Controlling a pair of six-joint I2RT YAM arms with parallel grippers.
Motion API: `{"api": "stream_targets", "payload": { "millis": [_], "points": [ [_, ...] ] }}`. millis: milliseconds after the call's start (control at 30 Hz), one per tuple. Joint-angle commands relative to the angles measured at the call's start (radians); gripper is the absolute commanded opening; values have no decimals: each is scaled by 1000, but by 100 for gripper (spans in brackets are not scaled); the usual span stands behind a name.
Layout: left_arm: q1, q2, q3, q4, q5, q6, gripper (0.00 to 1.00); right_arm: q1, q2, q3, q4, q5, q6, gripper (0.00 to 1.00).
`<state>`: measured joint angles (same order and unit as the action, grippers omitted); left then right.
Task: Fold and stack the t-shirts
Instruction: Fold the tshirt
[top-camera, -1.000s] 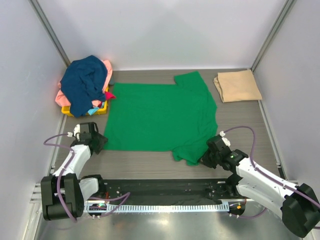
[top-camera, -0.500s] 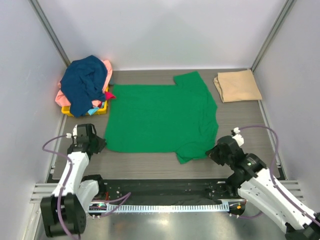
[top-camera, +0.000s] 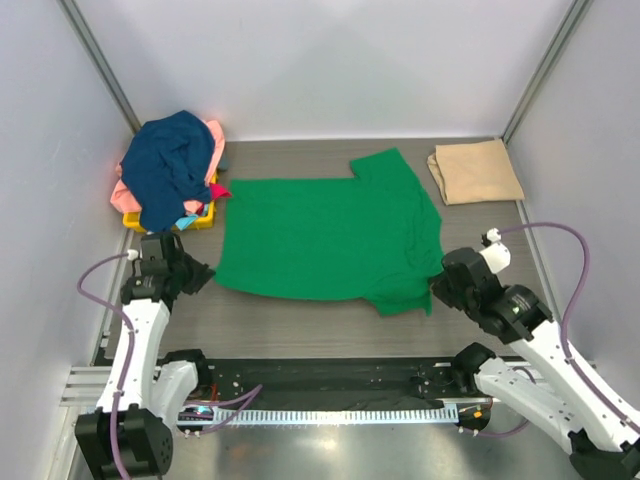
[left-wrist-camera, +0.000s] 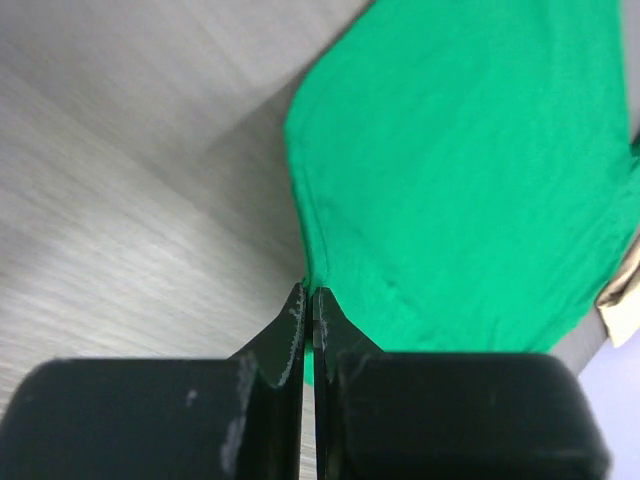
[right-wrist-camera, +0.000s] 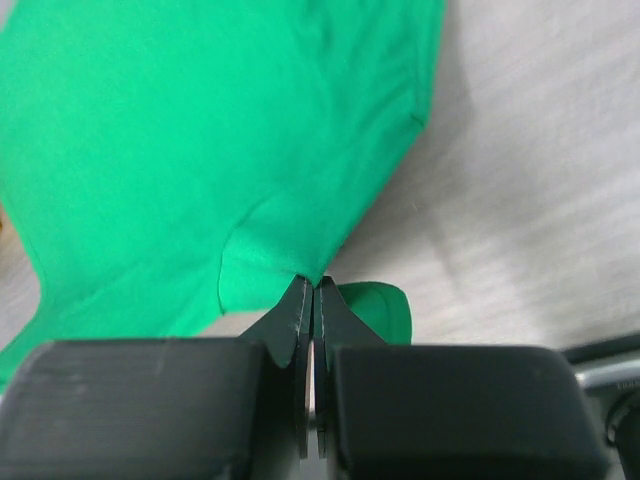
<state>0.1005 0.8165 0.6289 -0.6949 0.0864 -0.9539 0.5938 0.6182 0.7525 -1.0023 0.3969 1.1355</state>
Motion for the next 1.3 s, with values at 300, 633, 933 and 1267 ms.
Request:
{"api": "stream_targets", "payload": {
  "millis": [300,633,933,1267],
  "points": [
    [-1,413,311,123,56,63,0,-182,416,274,241,44,-252,1],
    [-5,775,531,189,72,55,0,-350,787,445,373,0,-390,1],
    [-22,1061,936,-29,108,81,37,-495,1185,818,328,-122,-443,44],
    [-39,675,538,75,10,96,69,-512,924,519,379,-225,-487,95]
  ]
}}
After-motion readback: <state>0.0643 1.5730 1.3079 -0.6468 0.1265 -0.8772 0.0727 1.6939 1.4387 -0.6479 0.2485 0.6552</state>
